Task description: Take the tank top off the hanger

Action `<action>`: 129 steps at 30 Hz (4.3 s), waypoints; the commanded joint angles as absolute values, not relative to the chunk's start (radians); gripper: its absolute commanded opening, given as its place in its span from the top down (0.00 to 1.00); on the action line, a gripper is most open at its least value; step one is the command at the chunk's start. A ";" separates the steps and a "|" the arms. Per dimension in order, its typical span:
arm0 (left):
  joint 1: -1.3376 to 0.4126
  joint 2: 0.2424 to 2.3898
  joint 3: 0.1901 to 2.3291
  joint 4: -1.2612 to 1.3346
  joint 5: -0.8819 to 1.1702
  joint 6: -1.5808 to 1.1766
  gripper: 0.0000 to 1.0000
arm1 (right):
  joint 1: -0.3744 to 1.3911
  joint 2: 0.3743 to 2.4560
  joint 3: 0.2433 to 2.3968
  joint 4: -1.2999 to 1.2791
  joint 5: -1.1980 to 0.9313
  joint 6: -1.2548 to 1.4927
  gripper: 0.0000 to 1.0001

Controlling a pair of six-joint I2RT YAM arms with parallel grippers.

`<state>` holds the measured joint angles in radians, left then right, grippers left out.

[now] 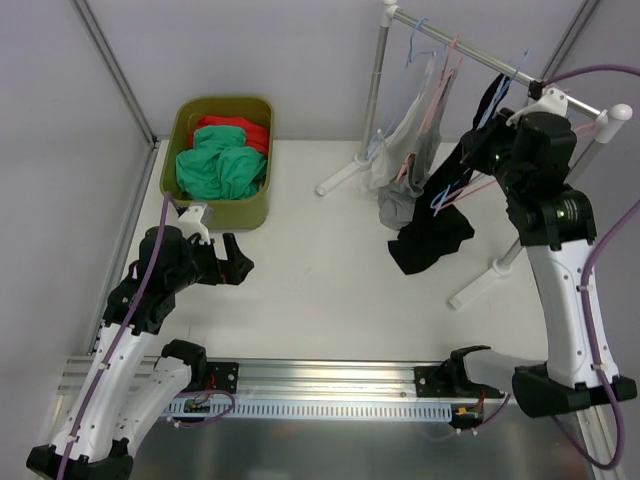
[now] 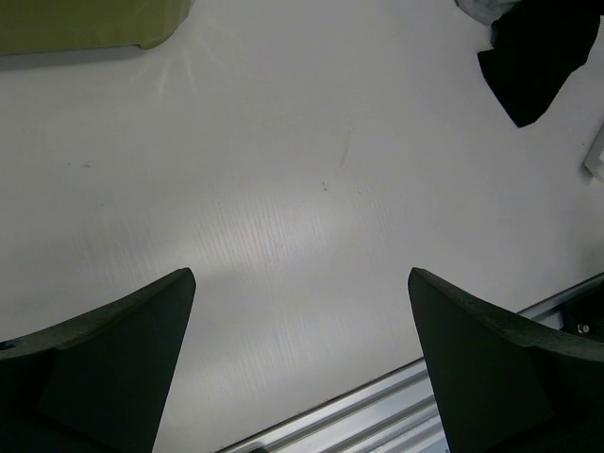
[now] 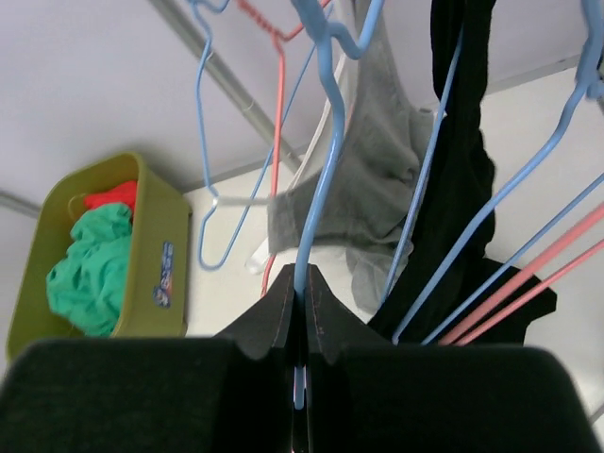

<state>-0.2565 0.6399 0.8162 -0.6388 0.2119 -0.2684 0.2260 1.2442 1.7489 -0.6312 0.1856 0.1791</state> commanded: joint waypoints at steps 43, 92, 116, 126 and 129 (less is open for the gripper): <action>-1.060 1.106 1.290 0.190 0.052 -0.060 0.45 | 0.230 0.543 1.522 -0.785 -1.058 0.167 1.00; -0.916 0.799 0.917 -0.102 0.301 -0.460 1.00 | 0.305 0.594 1.012 0.591 -0.505 0.388 1.00; -0.916 0.583 0.853 -0.583 -0.173 -0.408 1.00 | 0.305 0.342 1.289 -0.733 0.018 0.367 1.00; -0.916 0.600 0.853 -0.709 -0.133 -0.356 1.00 | 0.304 0.503 1.328 -0.718 0.116 0.256 1.00; -0.916 0.588 0.847 -0.710 -0.161 -0.357 1.00 | 0.305 0.555 1.365 -0.718 0.219 0.198 1.00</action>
